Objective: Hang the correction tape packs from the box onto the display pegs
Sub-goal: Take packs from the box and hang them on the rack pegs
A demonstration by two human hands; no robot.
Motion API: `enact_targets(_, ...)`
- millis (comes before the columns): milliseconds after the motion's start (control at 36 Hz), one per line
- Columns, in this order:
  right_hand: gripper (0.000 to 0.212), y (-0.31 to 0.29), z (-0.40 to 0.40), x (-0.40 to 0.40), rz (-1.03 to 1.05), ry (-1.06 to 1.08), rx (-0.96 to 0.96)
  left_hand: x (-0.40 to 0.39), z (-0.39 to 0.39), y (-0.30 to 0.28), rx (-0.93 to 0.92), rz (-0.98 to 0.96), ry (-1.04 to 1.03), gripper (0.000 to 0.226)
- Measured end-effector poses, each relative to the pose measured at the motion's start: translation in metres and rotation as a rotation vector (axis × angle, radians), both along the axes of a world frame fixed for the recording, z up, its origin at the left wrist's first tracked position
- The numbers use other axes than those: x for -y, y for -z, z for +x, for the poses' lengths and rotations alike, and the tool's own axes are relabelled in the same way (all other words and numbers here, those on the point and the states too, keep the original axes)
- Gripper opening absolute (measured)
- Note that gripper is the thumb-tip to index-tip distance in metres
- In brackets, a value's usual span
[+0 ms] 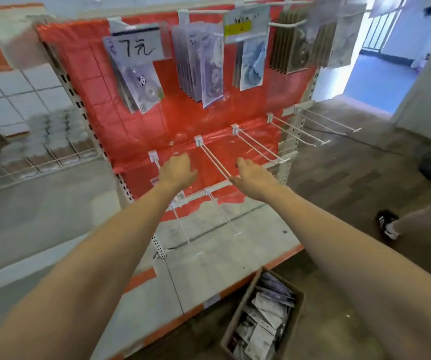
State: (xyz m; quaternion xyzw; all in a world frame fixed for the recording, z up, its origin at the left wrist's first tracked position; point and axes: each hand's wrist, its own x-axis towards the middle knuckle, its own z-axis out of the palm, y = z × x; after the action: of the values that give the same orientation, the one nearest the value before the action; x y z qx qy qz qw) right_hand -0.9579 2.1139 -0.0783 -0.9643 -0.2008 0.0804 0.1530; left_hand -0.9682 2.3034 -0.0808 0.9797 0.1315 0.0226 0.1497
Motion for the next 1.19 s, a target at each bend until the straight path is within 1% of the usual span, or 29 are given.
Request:
enact_targets(83,0.049,0.026,-0.011,0.032,-0.028,0.016,-0.054,0.041,-0.010,0.021,-0.083,0.080,0.089,0.035)
enact_targets(194,0.056,0.064,-0.026,0.079,-0.091,0.040,-0.115,0.093,-0.020,0.056,-0.167,0.143,0.262,0.038)
enact_targets(361,0.050,0.119,-0.055,0.146,-0.126,0.107,-0.198,0.165,-0.041,0.115,-0.342,0.231,0.461,0.043)
enact_targets(472,0.047,0.156,-0.076,0.177,-0.123,0.157,-0.259,0.201,-0.063,0.151,-0.415,0.257,0.541,0.044)
enact_targets(611,0.043,0.208,-0.116,0.196,-0.050,0.247,-0.382,0.229,-0.096,0.195,-0.495,0.252,0.600,0.040)
enact_targets(722,0.046,0.264,-0.151,0.201,-0.022,0.291,-0.445,0.241,-0.112,0.245,-0.526,0.256,0.625,0.048)
enact_targets(806,0.050,0.323,-0.171,0.199,-0.017,0.324,-0.498,0.246,-0.125,0.294,-0.530,0.211,0.620,0.045)
enact_targets(861,0.052,0.367,-0.181,0.196,0.014,0.366,-0.549,0.244,-0.136,0.337,-0.515,0.105,0.603,0.043)
enact_targets(917,0.053,0.413,-0.192,0.190,0.032,0.397,-0.607,0.236,-0.152,0.385,-0.508,0.002,0.562,0.030)
enact_targets(944,0.053,0.435,-0.195,0.187,0.035,0.404,-0.624,0.230,-0.158,0.411,-0.526,-0.022,0.526,0.022)
enact_targets(972,0.053,0.457,-0.198,0.184,0.038,0.404,-0.638,0.224,-0.164,0.437,-0.561,-0.041,0.483,0.018)
enact_targets(1056,0.051,0.521,-0.202,0.176,0.052,0.407,-0.651,0.209,-0.174,0.514,-0.650,-0.070,0.416,0.027)
enact_targets(1194,0.044,0.610,-0.199,0.171,0.076,0.407,-0.597,0.203,-0.164,0.616,-0.674,-0.024,0.400,0.030)
